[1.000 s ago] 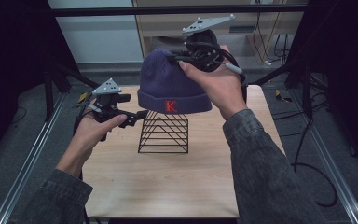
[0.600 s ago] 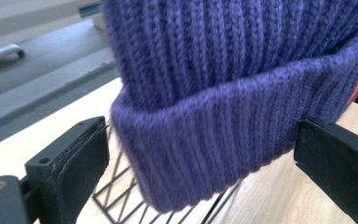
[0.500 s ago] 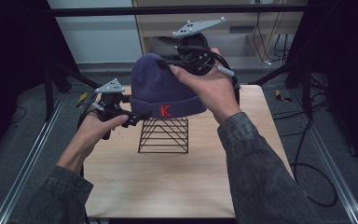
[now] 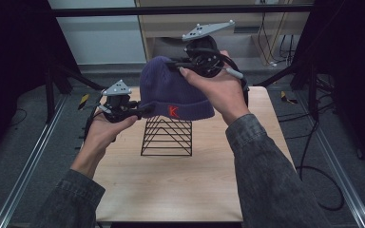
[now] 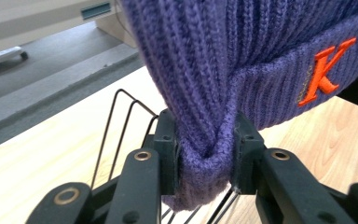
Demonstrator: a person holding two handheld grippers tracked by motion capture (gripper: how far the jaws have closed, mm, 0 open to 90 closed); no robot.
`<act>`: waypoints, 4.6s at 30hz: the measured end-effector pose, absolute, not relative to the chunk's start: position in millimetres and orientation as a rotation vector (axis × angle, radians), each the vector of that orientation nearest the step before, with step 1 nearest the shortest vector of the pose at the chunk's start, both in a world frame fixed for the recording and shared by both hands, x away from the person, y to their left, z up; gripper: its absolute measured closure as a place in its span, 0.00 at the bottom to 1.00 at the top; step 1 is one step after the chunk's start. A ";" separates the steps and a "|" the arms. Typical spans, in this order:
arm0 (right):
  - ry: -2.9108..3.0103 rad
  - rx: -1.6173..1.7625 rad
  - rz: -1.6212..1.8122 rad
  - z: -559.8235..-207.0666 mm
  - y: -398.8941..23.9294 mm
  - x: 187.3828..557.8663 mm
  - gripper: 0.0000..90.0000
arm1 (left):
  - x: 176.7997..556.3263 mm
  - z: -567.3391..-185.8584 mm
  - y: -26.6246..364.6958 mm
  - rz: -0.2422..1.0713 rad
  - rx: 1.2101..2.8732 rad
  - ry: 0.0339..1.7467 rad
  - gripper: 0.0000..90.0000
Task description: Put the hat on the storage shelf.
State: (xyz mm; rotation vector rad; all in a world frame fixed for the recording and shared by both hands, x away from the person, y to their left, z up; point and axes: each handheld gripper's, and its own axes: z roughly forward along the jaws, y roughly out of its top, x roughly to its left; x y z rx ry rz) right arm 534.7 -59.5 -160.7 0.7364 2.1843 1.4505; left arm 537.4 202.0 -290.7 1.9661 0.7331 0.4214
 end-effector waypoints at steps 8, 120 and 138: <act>2.171 0.797 1.432 -171.4 -67.0 547.7 0.89 | 529.8 -280.2 204.9 0.530 2.008 0.746 0.77; 2.493 0.803 1.120 -314.1 -39.8 553.0 0.88 | 536.5 -418.3 236.4 0.327 2.148 0.894 0.69; 2.505 0.801 1.110 -319.2 -39.4 552.6 0.88 | 534.8 -423.5 238.6 0.325 2.167 0.892 0.67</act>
